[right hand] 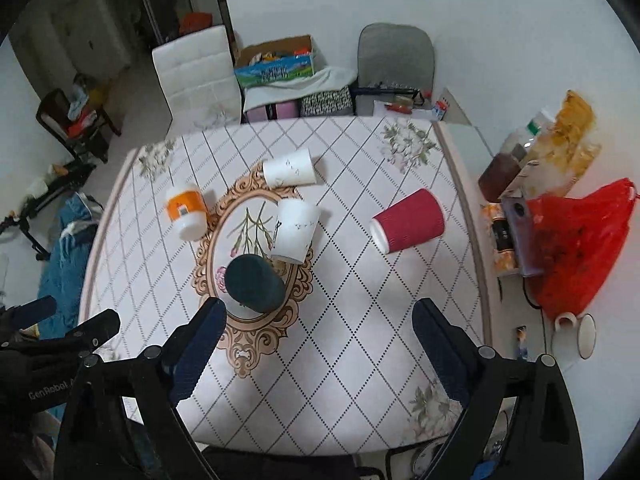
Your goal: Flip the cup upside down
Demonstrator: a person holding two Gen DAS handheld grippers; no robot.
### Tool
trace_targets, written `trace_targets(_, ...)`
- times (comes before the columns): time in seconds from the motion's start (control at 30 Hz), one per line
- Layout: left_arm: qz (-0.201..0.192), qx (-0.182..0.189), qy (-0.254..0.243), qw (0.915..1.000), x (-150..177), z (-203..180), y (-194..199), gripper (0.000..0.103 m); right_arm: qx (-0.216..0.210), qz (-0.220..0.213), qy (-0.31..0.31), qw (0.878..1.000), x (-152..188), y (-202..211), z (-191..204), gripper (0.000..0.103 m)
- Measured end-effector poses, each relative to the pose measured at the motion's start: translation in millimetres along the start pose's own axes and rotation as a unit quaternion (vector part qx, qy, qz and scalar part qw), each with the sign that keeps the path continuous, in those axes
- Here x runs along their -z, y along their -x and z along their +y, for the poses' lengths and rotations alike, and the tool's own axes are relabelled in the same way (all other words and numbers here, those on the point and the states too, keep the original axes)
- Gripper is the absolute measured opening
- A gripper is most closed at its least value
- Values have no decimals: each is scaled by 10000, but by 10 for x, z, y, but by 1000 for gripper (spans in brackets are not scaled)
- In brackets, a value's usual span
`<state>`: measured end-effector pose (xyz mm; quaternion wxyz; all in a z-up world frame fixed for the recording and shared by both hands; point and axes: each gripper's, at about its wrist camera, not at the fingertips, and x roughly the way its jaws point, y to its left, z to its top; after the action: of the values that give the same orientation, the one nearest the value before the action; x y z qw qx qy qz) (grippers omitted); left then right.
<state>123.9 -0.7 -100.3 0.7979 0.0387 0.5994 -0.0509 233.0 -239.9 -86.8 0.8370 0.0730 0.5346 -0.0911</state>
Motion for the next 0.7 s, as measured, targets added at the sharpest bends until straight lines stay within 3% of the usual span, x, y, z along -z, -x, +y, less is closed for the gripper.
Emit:
trace_targets(0.37,-513,171,75,9985,104,-50,904,99,-54,-528,23,9986,-7,1141,-174,96)
trace_targets(0.7,-754,151,195,9968,180,-78,1302,99,-52,-552,83,9984,-23,1559,-269,96)
